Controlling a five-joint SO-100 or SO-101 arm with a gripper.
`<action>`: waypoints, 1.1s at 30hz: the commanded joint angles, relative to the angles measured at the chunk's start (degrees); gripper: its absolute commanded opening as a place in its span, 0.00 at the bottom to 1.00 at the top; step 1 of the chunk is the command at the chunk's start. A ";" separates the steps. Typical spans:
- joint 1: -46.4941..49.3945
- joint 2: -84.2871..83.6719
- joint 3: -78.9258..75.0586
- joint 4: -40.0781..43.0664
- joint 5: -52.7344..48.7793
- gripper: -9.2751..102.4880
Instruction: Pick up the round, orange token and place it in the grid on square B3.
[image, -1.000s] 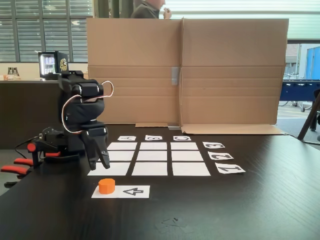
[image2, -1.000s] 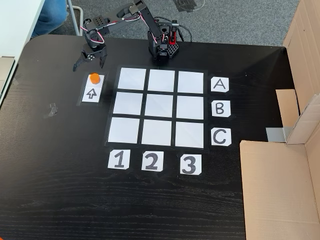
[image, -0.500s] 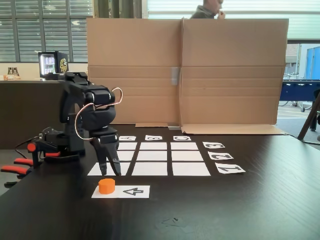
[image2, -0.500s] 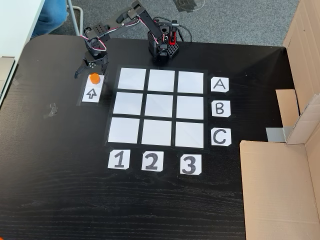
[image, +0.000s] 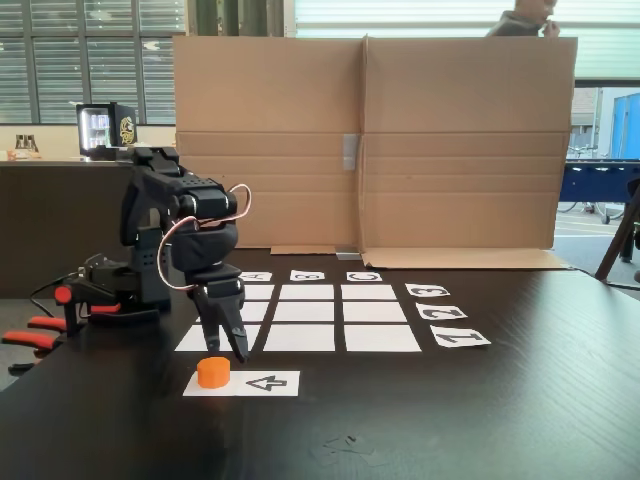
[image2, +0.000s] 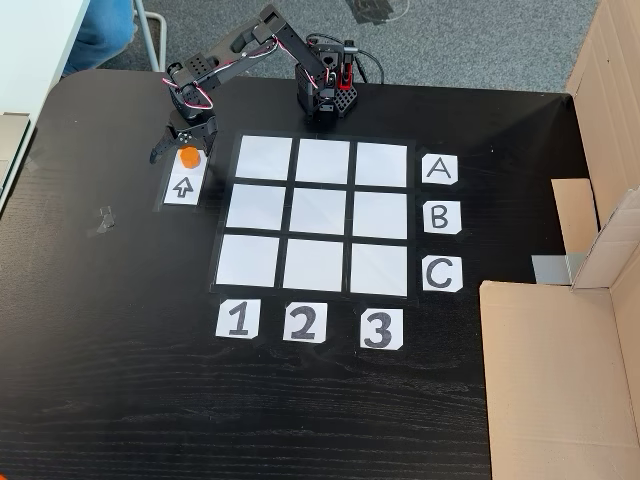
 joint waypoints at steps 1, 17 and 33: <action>0.00 0.26 -2.20 -0.44 0.70 0.57; 3.25 -0.26 -1.49 -0.18 0.09 0.57; 4.04 -0.70 -2.72 -2.46 -1.93 0.07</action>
